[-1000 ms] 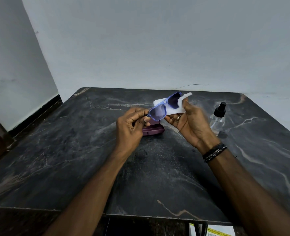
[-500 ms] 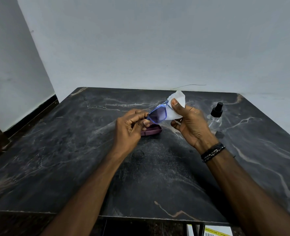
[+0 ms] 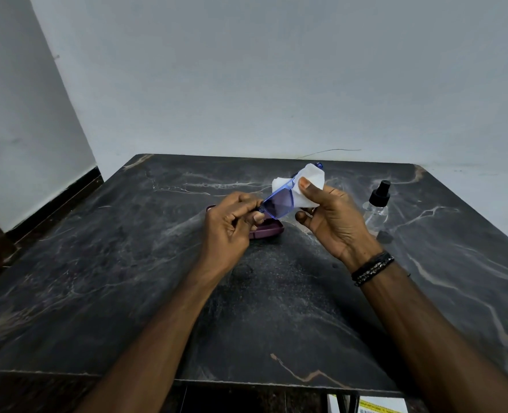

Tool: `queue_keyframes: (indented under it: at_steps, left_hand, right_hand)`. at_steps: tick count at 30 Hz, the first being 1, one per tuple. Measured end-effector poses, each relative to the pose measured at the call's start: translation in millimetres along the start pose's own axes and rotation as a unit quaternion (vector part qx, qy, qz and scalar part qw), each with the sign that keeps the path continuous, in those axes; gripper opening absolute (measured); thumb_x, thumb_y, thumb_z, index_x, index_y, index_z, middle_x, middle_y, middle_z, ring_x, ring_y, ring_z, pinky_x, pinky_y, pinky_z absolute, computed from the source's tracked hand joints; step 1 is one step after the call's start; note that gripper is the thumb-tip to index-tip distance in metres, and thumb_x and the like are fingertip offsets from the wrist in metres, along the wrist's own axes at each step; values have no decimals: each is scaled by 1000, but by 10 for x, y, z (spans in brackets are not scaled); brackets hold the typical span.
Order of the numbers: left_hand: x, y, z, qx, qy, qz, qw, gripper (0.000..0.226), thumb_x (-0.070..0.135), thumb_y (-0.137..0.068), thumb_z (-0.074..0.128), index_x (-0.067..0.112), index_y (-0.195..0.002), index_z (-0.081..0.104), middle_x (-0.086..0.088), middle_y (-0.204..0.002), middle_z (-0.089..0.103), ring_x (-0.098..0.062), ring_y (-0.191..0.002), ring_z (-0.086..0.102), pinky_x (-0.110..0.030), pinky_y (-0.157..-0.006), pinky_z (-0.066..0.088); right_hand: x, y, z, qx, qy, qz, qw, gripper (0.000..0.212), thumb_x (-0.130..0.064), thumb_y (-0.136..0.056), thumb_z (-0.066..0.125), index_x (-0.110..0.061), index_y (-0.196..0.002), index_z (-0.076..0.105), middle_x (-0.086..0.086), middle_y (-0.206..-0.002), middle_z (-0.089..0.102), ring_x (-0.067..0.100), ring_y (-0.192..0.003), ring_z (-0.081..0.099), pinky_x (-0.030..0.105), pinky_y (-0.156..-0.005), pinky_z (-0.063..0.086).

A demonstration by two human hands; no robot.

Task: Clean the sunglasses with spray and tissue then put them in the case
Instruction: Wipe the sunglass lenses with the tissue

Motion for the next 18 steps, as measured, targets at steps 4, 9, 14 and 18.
queue_keyframes:
  at_steps: [4,9,14,18]
  left_hand:
    - [-7,1,4,6,29,-22,999,28,7,-88,66,14,-115,69,-3,-97,64,-17,-83,62,-44,-69,56]
    - [5,-9,-13,12,46,-36,998,25,4,-89,66,14,-112,70,-8,-98,63,-9,-83,62,-21,-65,56]
    - [60,-4,-6,1,23,-18,1000,24,9,-89,66,16,-111,70,-1,-97,65,-13,-86,64,-30,-67,58]
    - [47,-1,-12,10,23,-16,1000,24,5,-90,65,12,-112,70,-12,-95,63,-14,-84,62,-28,-64,57]
  right_hand:
    - [-24,-15,14,-14,-25,-7,1000,11,-12,-93,58,-7,-94,68,1,-86,71,10,-69,59,24,-59,41]
    - [-28,-16,-2,-34,-37,-5,999,13,-3,-89,58,-6,-95,69,6,-90,70,15,-74,60,24,-59,43]
    - [-15,-5,16,-25,-9,-9,1000,23,-18,-81,67,-7,-100,68,4,-92,71,11,-71,62,25,-62,40]
    - [-16,-27,16,-24,-7,-6,1000,16,-24,-88,62,-11,-95,68,2,-93,70,11,-74,60,25,-63,42]
Point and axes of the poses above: each hand's wrist, its own y-axis away from the middle knuckle, its own z-axis out of the palm, x = y × z, the point moved 6 cm from there along -y, towards the middle knuckle
